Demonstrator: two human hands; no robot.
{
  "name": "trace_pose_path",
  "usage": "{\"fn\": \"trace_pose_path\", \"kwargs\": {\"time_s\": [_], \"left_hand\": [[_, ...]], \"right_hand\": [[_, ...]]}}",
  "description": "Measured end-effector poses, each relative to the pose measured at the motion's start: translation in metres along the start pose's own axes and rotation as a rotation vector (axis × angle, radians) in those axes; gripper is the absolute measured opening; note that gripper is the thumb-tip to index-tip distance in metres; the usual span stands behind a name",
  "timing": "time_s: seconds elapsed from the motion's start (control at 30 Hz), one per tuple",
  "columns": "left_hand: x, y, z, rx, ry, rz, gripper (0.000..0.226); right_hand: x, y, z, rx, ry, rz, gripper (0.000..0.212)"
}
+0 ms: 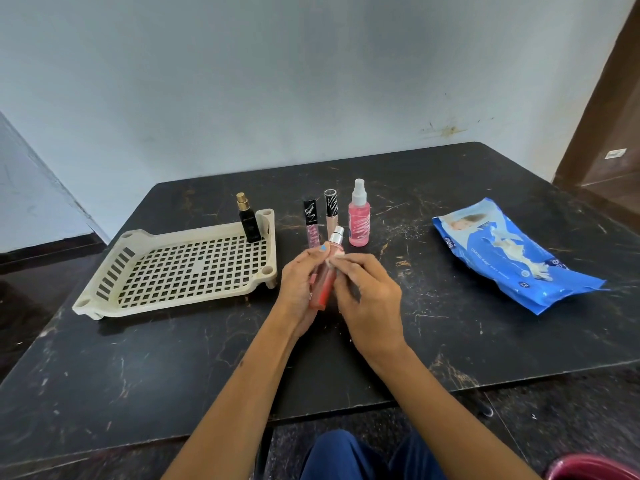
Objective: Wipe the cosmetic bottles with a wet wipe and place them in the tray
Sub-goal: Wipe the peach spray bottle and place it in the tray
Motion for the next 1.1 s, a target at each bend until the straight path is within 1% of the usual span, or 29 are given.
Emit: {"fn": "trace_pose_path", "kwargs": {"time_s": [0.07,0.13,0.2,0.3,0.4,0.47,0.5,0.57,0.7,0.8,0.87,0.93,1.0,1.03,1.1], "left_hand": [[0.001,-0.003,0.004,0.021,-0.024,-0.008,0.021],[0.002,-0.006,0.002,0.023,0.003,-0.022,0.028],[0.004,-0.01,-0.005,-0.046,0.065,-0.048,0.036],[0.004,-0.014,-0.018,-0.06,0.138,-0.095,0.049],[0.003,-0.018,-0.026,-0.093,0.181,-0.132,0.053],[0.003,-0.021,-0.022,-0.144,0.149,-0.168,0.055],[0.003,-0.022,-0.019,-0.168,0.123,-0.188,0.052],[0.004,-0.021,-0.011,-0.191,0.072,-0.185,0.04],[0.005,-0.017,-0.004,-0.128,0.024,-0.121,0.027],[0.005,-0.017,0.002,-0.077,0.004,-0.115,0.027],[0.006,-0.017,-0.002,-0.053,0.046,-0.099,0.03],[0.006,-0.017,-0.007,-0.081,0.08,-0.105,0.037],[0.006,-0.019,-0.009,-0.118,0.076,-0.124,0.042],[0.006,-0.018,-0.009,-0.116,0.064,-0.125,0.042],[0.006,-0.015,-0.006,-0.071,0.024,-0.106,0.039]], "right_hand": [[0.002,0.008,-0.007,0.014,0.053,0.063,0.021],[0.002,0.01,-0.01,-0.02,0.054,0.082,0.02],[0.001,-0.001,-0.003,-0.061,-0.008,0.002,0.018],[-0.007,-0.02,0.014,0.036,-0.17,-0.153,0.015],[-0.01,-0.024,0.019,0.13,-0.237,-0.186,0.014],[-0.009,-0.02,0.018,0.145,-0.219,-0.167,0.015],[-0.009,-0.018,0.018,0.129,-0.197,-0.152,0.016],[-0.006,-0.009,0.013,0.091,-0.128,-0.093,0.016],[0.001,0.012,-0.002,0.09,0.005,0.08,0.018],[0.001,0.017,-0.01,0.022,0.061,0.134,0.025],[0.001,0.014,-0.008,0.0,0.039,0.115,0.019],[0.0,0.002,0.002,0.055,-0.043,0.02,0.017],[-0.002,-0.008,0.008,0.089,-0.094,-0.057,0.016],[-0.002,-0.009,0.008,0.093,-0.094,-0.062,0.015],[0.0,-0.003,0.003,0.069,-0.04,-0.012,0.016]]}}
Point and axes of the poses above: each hand's wrist, its own x-axis towards the middle knuckle, its own z-axis out of the palm, y = z × x, the point moved 10 cm from there along x, towards the middle knuckle, and after that the axes turned 5 degrees about -y, right-handed, at the moved point
